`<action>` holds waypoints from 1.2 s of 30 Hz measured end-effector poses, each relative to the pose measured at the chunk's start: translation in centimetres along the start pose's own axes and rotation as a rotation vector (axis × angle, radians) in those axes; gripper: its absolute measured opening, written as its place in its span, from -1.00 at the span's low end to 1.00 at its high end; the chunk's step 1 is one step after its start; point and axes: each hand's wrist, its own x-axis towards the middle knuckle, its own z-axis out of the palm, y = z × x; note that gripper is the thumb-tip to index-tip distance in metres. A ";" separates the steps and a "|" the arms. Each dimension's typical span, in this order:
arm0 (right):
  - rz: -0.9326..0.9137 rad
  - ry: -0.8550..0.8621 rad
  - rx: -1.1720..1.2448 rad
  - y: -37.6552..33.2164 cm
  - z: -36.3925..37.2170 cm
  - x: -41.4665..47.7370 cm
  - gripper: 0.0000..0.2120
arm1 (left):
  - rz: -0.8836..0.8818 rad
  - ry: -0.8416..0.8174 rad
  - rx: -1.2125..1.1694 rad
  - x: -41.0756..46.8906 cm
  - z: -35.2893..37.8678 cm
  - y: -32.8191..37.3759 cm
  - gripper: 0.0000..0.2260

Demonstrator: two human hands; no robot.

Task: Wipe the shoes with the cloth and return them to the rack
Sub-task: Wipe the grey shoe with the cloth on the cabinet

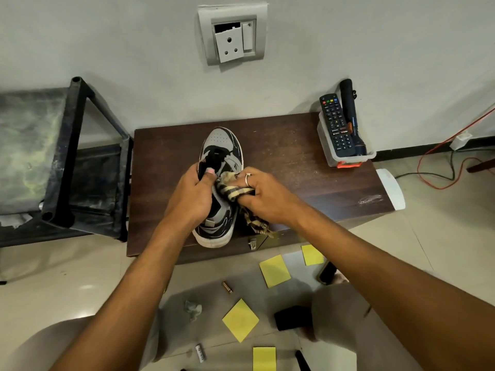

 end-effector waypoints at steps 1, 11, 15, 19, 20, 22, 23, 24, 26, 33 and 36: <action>-0.027 0.026 -0.018 0.3 0.0 0.2 -0.74 | 0.005 -0.001 0.000 0.1 0.0 -0.1 -0.73; 0.019 0.282 -0.313 1.3 1.8 3.6 -0.68 | 0.012 -0.043 -0.015 -0.1 -0.4 0.0 -0.75; 0.136 0.185 -0.114 0.0 1.3 2.6 -0.70 | 0.012 0.037 -0.045 -0.7 0.1 0.4 -0.76; 0.144 0.037 0.060 -1.7 1.4 -1.0 -0.76 | 0.007 0.155 -0.061 -1.2 0.6 1.1 -0.71; 0.152 0.003 0.103 -1.9 1.2 -1.6 -0.77 | 0.008 0.162 -0.052 -1.3 0.6 1.3 -0.71; 0.170 -0.063 0.166 -2.0 0.1 -2.1 -0.80 | 0.019 0.151 -0.051 -1.4 0.6 1.3 -0.71; 0.181 -0.072 0.173 -1.9 -0.6 -2.1 -0.82 | 0.021 0.144 -0.055 -1.4 0.5 1.2 -0.71; 0.193 -0.039 0.164 -1.7 -1.0 -1.8 -0.85 | 0.022 0.138 -0.056 -1.3 0.5 1.2 -0.72; 0.229 0.137 0.113 -1.0 -1.0 -1.1 -0.86 | 0.016 0.125 -0.043 -1.1 0.5 1.0 -0.73; 0.256 0.236 0.169 -1.5 3.3 -0.9 -0.69 | 0.020 0.196 -0.068 -1.0 0.8 0.8 -0.70; 0.249 0.193 0.246 -1.9 3.7 -2.7 -0.78 | 0.014 0.205 -0.067 -1.0 0.8 0.8 -0.68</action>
